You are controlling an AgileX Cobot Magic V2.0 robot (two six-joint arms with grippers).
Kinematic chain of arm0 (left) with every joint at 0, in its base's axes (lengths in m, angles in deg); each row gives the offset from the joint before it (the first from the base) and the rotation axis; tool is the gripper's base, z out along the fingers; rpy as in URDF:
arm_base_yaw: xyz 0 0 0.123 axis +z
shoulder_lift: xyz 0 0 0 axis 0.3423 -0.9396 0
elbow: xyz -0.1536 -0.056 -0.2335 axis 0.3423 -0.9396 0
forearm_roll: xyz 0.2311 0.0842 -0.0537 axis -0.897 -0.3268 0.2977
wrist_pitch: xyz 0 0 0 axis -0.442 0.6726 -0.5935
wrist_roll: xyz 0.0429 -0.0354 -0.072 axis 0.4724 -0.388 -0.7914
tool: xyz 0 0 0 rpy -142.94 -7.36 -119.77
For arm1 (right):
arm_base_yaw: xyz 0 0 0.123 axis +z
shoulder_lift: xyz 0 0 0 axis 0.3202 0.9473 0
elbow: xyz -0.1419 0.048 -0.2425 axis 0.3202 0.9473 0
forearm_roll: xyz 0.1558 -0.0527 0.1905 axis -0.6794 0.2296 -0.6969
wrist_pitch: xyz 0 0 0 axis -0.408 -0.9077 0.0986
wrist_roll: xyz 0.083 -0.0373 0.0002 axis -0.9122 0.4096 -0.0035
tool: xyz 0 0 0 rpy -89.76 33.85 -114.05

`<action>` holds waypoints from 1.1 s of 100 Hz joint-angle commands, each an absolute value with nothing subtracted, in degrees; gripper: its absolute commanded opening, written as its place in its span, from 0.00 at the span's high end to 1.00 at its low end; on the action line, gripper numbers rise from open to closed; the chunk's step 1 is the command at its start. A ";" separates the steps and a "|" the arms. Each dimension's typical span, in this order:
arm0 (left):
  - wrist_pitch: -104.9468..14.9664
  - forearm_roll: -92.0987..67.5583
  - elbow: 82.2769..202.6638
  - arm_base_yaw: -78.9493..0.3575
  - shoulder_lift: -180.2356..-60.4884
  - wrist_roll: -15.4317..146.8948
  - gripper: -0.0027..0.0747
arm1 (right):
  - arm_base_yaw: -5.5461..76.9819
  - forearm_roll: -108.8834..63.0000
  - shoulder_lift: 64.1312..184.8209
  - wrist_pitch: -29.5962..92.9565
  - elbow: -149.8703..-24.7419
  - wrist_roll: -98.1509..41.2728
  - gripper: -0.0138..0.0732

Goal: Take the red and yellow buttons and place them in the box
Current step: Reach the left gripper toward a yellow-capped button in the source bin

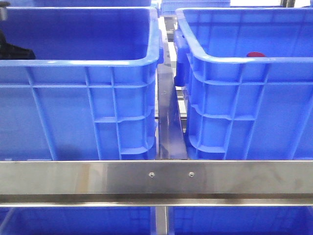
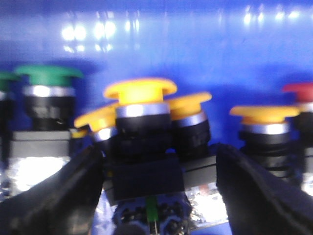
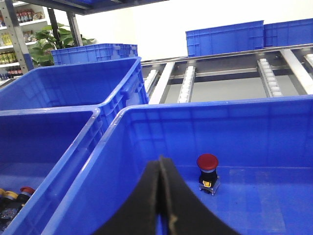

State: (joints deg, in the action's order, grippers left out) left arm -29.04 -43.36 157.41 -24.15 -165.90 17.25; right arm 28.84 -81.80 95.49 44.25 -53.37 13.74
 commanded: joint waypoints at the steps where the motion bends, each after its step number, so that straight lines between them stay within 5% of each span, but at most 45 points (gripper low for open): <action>1: -31.21 -43.50 159.27 -23.95 -164.11 16.56 0.37 | 28.53 -81.73 95.36 45.73 -54.91 14.46 0.92; 17: -31.22 -43.50 159.27 -23.95 -164.20 16.56 0.45 | 28.53 -81.73 95.36 45.81 -54.91 14.46 0.92; 45: -29.56 -44.07 159.27 -23.95 -163.68 16.56 0.99 | 28.53 -81.73 95.36 46.78 -54.91 14.46 0.92; 80: -26.69 -45.02 159.27 -26.37 -154.61 17.84 0.99 | 28.53 -81.73 95.36 46.78 -54.91 14.46 0.92; 110: -22.57 -45.02 159.27 -38.88 -140.24 18.76 0.99 | 28.53 -81.73 95.36 46.78 -54.91 14.46 0.92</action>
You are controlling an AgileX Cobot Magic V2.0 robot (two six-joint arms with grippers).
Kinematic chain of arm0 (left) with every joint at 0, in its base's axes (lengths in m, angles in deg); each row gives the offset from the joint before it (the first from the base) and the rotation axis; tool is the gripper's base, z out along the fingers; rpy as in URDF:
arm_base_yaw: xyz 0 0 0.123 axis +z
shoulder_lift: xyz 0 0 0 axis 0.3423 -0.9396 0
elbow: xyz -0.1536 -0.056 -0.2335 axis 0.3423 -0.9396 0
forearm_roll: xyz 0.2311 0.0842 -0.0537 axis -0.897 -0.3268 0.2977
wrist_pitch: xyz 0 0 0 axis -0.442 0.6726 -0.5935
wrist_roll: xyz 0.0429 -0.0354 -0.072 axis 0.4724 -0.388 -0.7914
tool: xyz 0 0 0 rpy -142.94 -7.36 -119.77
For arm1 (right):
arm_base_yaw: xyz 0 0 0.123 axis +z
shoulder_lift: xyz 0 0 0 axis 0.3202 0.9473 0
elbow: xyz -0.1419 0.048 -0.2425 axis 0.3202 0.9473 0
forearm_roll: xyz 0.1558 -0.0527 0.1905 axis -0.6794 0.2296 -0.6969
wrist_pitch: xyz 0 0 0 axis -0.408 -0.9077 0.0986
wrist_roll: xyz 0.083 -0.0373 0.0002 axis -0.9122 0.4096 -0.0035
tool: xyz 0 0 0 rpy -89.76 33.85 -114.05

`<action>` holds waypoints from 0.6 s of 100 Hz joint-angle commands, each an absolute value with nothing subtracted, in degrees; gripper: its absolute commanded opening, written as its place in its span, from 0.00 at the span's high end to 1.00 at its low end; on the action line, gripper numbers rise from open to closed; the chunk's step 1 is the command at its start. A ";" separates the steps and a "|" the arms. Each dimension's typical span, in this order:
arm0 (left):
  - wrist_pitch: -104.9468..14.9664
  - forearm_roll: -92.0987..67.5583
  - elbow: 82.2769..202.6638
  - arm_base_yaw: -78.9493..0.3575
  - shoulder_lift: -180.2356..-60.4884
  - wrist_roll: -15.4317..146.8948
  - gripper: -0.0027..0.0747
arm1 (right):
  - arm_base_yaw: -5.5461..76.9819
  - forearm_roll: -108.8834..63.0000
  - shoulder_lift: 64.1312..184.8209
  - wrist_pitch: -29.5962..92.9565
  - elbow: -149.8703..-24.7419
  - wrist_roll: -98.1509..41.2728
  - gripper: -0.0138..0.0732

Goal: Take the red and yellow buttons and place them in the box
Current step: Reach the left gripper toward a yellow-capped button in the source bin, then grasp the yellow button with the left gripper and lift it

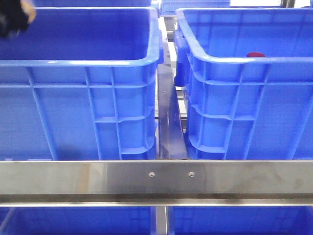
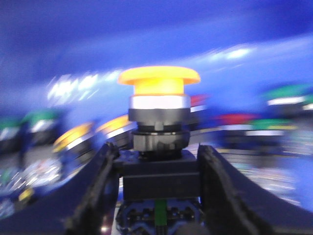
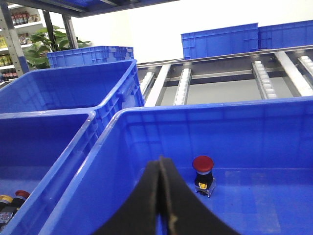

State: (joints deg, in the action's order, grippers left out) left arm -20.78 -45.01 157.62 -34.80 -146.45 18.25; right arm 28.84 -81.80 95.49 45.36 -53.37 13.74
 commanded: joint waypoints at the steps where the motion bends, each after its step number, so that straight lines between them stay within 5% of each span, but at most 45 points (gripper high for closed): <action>1: -22.58 -45.02 159.27 -39.69 -139.94 18.90 0.99 | 28.53 -81.73 95.36 46.78 -54.91 14.46 0.92; 60: -21.95 -45.00 159.27 -72.76 -131.73 19.06 0.99 | 28.53 -81.73 95.36 45.90 -54.91 14.46 0.92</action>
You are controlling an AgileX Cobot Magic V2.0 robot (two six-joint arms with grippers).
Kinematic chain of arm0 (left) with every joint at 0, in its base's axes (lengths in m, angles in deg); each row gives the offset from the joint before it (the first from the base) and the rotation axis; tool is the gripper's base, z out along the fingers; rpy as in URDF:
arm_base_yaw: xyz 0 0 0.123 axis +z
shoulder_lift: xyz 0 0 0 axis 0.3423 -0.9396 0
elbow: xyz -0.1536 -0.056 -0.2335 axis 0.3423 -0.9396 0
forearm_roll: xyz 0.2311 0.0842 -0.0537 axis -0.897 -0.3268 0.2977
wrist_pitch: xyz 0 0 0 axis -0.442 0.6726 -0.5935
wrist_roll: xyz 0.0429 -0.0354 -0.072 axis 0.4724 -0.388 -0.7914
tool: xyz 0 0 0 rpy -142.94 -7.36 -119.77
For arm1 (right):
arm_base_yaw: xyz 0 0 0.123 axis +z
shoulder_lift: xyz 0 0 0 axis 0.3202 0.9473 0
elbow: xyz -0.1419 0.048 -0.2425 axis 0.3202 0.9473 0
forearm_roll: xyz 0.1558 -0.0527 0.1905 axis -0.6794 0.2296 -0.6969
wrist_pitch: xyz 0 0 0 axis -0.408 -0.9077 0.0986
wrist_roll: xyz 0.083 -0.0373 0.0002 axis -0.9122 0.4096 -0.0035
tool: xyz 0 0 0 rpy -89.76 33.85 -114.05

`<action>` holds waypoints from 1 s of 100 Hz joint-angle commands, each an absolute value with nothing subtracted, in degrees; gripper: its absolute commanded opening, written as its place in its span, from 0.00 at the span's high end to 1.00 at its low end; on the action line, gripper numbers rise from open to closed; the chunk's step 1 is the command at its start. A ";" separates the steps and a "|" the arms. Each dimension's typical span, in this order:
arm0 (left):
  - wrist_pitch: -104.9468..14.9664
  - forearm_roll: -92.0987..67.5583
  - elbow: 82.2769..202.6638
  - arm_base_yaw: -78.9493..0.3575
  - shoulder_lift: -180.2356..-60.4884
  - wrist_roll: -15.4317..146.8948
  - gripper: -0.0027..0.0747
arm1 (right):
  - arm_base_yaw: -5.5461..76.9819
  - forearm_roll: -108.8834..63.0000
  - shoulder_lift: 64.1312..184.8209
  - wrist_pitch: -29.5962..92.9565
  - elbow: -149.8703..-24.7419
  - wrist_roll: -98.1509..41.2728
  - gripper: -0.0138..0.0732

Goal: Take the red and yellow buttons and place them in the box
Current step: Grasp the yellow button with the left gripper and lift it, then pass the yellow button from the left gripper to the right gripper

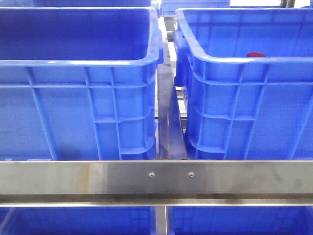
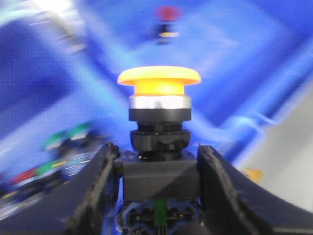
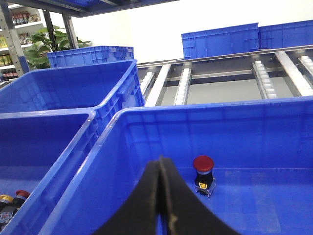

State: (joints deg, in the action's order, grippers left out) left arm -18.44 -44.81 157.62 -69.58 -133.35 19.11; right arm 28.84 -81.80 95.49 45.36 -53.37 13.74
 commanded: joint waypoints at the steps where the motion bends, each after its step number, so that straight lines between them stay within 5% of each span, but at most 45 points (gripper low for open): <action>1: -21.95 -45.00 159.27 -72.96 -131.90 19.06 0.99 | 28.53 -81.73 95.36 45.89 -54.91 14.46 0.92; 21: -22.05 -44.99 159.27 -75.09 -131.96 19.06 0.99 | 28.53 -81.73 95.36 42.18 -54.91 14.46 0.84; 47: -21.93 -44.99 159.27 -75.09 -131.96 19.06 0.99 | 28.53 -85.11 95.36 34.57 -54.91 14.41 0.30; 57: -21.93 -44.99 159.27 -75.09 -131.96 19.06 0.99 | 28.53 -90.42 95.36 32.51 -54.91 14.41 0.17; 100: -21.93 -44.99 159.27 -75.09 -131.96 19.06 0.99 | 28.53 -117.89 104.79 7.31 -55.77 12.63 0.15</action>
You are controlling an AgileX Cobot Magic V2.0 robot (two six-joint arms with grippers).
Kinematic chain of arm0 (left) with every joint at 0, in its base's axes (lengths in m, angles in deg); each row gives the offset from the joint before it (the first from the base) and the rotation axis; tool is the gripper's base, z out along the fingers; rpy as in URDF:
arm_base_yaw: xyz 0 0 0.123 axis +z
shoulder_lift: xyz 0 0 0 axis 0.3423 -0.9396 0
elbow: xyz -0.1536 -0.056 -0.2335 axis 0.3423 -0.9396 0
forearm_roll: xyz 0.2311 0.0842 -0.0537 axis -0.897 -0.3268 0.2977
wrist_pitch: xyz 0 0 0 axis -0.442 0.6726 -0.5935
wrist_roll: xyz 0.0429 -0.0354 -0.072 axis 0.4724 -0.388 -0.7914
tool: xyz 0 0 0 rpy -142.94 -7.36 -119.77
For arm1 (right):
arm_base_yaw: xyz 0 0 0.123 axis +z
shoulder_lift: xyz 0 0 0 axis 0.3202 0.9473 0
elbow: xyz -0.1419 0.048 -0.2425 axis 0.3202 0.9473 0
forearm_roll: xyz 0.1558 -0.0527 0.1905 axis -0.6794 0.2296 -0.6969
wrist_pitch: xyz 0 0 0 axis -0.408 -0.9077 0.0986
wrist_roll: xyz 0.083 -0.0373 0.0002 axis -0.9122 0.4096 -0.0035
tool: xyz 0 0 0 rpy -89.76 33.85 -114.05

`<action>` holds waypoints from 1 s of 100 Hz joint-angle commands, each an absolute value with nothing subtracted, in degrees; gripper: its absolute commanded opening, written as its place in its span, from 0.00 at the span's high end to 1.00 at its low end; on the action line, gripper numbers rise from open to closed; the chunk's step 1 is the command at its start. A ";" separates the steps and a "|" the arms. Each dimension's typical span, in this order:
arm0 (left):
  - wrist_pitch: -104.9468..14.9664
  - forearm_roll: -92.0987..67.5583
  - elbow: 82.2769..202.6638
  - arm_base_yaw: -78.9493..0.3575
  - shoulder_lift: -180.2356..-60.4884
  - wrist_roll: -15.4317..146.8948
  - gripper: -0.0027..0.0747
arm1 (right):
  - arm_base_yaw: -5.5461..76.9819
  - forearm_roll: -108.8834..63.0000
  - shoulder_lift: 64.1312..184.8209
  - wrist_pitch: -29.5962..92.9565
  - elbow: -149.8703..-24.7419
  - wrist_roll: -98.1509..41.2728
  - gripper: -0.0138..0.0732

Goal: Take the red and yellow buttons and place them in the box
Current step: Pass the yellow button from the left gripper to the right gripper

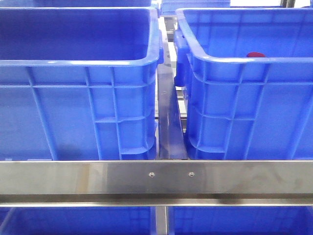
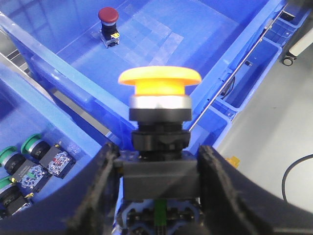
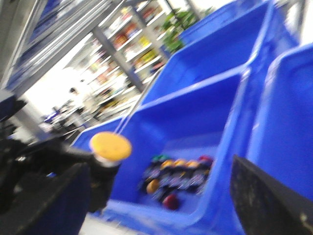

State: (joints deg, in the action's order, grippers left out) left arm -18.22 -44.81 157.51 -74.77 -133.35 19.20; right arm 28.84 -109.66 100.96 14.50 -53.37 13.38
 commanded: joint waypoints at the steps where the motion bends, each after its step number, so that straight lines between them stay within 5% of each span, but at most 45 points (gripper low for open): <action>1: -21.93 -44.99 159.27 -75.09 -131.96 19.06 0.99 | 28.53 -117.89 105.17 6.85 -55.85 12.16 0.15; 33: -21.93 -44.99 159.27 -75.09 -131.96 19.06 0.99 | 28.53 -117.89 121.56 -9.96 -64.71 9.97 0.15; 82: -21.93 -44.99 159.27 -75.09 -131.96 19.06 0.99 | 33.69 -117.89 136.02 -14.73 -75.79 8.32 0.15; 100: -21.93 -44.99 159.27 -75.09 -131.96 19.06 0.99 | 33.86 -117.89 136.47 -14.83 -76.82 8.50 0.35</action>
